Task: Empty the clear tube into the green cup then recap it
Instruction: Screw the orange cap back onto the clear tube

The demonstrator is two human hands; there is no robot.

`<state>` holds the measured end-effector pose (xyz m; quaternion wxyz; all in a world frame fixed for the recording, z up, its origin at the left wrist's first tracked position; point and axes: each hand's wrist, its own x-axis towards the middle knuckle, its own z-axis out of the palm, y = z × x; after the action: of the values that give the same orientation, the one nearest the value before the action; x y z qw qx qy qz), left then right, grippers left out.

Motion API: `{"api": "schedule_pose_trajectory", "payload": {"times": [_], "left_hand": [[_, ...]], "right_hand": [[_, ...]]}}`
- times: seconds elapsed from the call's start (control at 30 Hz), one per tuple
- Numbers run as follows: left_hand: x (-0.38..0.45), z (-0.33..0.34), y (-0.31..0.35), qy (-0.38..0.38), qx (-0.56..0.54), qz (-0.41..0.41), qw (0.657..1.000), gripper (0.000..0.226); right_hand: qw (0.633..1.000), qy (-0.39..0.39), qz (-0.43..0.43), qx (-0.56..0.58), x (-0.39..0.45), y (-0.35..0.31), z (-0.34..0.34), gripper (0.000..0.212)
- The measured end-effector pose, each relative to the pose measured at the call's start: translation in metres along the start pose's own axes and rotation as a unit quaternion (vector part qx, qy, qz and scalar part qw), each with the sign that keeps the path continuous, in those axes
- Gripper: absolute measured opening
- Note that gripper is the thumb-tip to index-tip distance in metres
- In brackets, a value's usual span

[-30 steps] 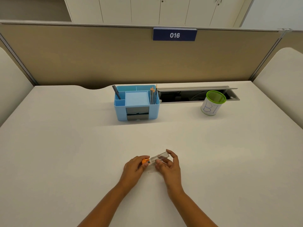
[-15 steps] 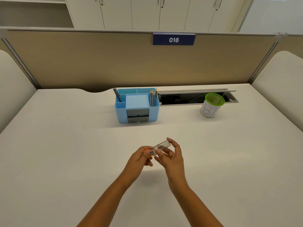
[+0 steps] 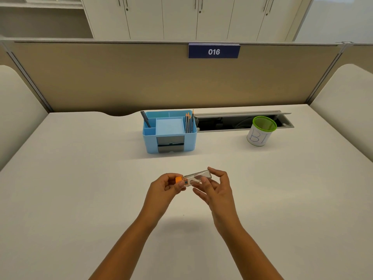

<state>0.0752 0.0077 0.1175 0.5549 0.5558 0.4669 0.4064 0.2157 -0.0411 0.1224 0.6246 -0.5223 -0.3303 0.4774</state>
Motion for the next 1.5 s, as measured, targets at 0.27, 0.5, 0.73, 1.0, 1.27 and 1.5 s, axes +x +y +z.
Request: {"api": "schedule_pose_trajectory", "payload": {"times": [0.27,0.5,0.73,1.0,1.27,1.5], "left_hand": [[0.002,-0.007,0.009,-0.008,-0.045,-0.052,0.998,0.008],[0.003,-0.011,0.011,-0.013,-0.038,-0.045,0.998,0.007],[0.003,-0.012,0.013,-0.038,0.049,-0.004,0.998,0.018],[0.002,-0.012,0.014,-0.08,0.068,0.009,0.994,0.023],[0.003,-0.016,0.009,0.003,0.0,0.008,1.0,0.017],[0.003,-0.018,0.007,-0.006,-0.022,0.012,1.0,0.017]], "right_hand": [[0.999,-0.035,0.01,-0.002,0.001,-0.007,0.001,0.023],[0.995,-0.053,0.025,-0.077,0.009,-0.009,-0.005,0.018],[0.969,-0.064,0.094,-0.218,0.003,-0.004,-0.008,0.037],[0.946,-0.047,0.23,-0.225,0.001,-0.001,-0.003,0.058],[0.965,-0.095,0.057,-0.238,0.001,-0.001,-0.003,0.025],[0.957,-0.054,0.042,-0.283,0.005,0.0,-0.007,0.045]]}}
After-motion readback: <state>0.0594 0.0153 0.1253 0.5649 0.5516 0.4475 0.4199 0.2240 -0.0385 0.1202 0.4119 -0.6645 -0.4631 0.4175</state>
